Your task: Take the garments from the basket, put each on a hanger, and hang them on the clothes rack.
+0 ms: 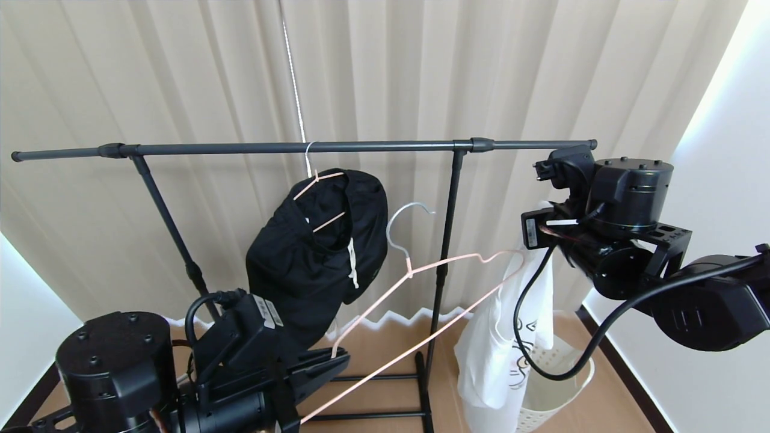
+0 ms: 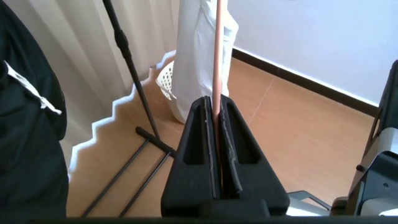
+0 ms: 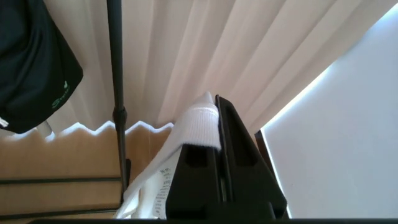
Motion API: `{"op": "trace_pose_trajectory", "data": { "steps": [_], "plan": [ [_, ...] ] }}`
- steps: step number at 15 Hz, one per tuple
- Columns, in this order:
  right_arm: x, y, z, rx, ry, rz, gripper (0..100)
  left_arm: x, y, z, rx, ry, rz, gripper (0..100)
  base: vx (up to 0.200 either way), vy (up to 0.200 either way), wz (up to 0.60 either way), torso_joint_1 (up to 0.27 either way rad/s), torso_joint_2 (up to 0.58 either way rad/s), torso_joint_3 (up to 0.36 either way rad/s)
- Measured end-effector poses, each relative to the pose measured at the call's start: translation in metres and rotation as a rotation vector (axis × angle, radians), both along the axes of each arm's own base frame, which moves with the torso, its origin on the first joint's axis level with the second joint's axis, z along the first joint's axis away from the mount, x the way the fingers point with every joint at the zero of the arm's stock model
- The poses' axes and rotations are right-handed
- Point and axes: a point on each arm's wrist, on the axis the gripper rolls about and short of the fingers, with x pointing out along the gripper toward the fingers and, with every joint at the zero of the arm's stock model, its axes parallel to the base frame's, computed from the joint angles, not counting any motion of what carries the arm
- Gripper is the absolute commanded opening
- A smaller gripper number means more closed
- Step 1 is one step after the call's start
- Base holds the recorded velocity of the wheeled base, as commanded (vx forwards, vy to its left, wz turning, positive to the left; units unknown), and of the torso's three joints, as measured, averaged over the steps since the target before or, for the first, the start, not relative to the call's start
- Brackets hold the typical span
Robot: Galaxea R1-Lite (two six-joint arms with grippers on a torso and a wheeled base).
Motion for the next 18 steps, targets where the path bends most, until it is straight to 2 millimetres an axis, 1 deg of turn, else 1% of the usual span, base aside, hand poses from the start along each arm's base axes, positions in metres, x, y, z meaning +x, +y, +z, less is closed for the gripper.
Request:
{"op": "trace_pose_trajectory", "data": {
  "steps": [5, 9, 13, 18],
  "plan": [
    [-0.004, 0.004, -0.002, -0.002, 0.007, 0.017, 0, 0.015, -0.013, 0.001, -0.022, -0.016, 0.003, 0, 0.000, 0.000, 0.00, 0.000, 0.00, 0.000],
    [-0.006, 0.007, -0.004, -0.006, 0.015, 0.027, 0, 0.021, -0.017, -0.003, -0.047, -0.016, 0.014, 0, 0.000, 0.000, 0.00, 0.000, 0.00, 0.000],
    [-0.016, 0.021, -0.009, -0.006, 0.027, 0.068, 0, 0.027, -0.022, -0.006, -0.076, -0.035, 0.060, 0, 0.000, 0.000, 0.00, 0.000, 0.00, 0.000],
    [-0.034, 0.041, -0.009, -0.010, 0.028, 0.119, 0, 0.028, -0.027, -0.013, -0.063, -0.020, 0.048, 0, 0.000, 0.000, 0.00, 0.000, 0.00, 0.000]
  ]
}}
